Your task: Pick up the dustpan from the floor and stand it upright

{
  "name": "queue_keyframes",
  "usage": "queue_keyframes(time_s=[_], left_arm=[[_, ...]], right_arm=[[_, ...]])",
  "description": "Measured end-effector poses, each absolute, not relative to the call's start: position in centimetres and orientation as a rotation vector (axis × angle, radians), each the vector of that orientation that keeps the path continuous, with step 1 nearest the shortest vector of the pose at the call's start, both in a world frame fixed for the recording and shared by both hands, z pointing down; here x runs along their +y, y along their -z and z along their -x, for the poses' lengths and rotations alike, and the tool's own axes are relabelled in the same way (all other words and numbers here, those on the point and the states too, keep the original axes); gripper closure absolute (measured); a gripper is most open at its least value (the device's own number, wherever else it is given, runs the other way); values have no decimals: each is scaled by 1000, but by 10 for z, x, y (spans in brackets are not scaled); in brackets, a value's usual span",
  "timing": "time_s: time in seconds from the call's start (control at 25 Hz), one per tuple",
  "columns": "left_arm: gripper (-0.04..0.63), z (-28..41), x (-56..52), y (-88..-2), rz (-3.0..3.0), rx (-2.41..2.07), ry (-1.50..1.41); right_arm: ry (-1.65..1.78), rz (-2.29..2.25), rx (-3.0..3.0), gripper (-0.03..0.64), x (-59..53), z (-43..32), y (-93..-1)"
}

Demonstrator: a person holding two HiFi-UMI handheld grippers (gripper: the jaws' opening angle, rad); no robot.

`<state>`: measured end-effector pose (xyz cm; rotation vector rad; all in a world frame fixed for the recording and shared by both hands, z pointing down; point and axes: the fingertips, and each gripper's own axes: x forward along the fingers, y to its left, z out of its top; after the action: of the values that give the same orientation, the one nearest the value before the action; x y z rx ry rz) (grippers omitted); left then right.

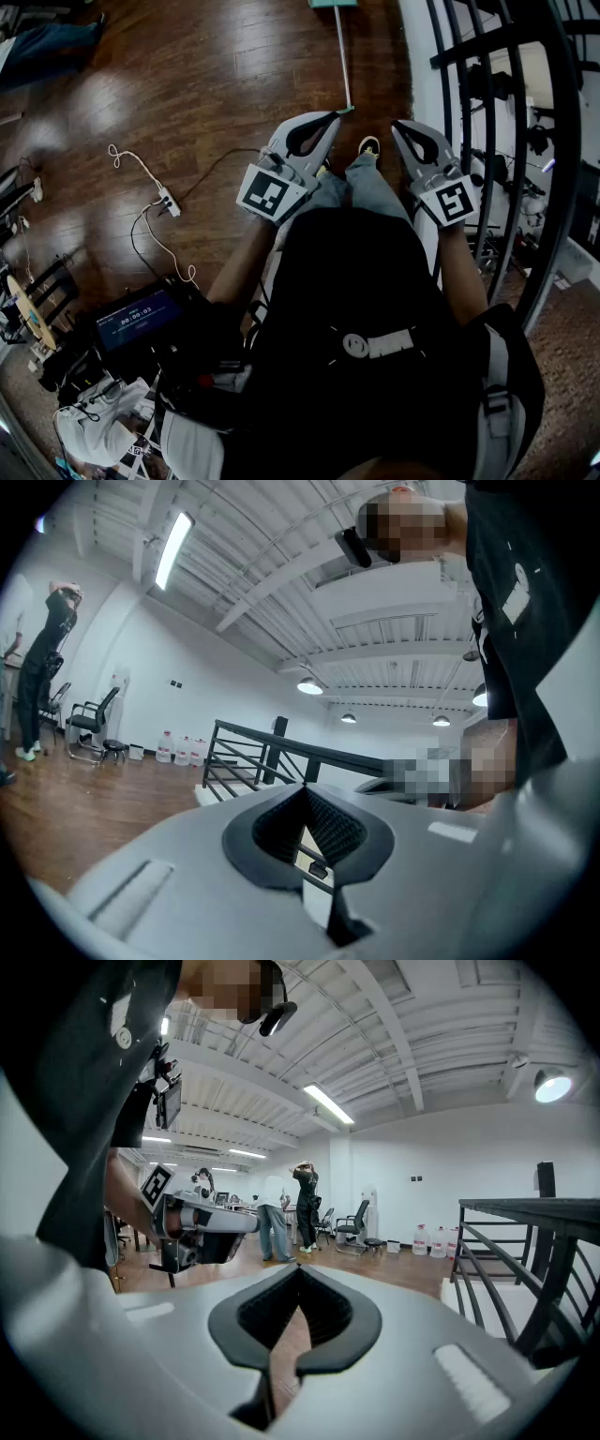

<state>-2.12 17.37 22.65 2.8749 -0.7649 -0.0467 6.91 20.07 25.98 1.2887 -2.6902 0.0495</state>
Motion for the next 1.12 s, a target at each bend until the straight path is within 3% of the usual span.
queue_keyframes(time_s=[0.48, 0.72, 1.12], left_arm=[[577, -41, 94, -225, -2842, -895, -44], [577, -66, 25, -295, -2792, -964, -170], [577, -9, -27, -451, -2511, -1049, -228]], right_arm=[[-123, -1096, -2762, 615, 119, -127, -288], [-180, -888, -2760, 615, 55, -139, -351], [-290, -631, -2550, 615, 8, -85, -539]])
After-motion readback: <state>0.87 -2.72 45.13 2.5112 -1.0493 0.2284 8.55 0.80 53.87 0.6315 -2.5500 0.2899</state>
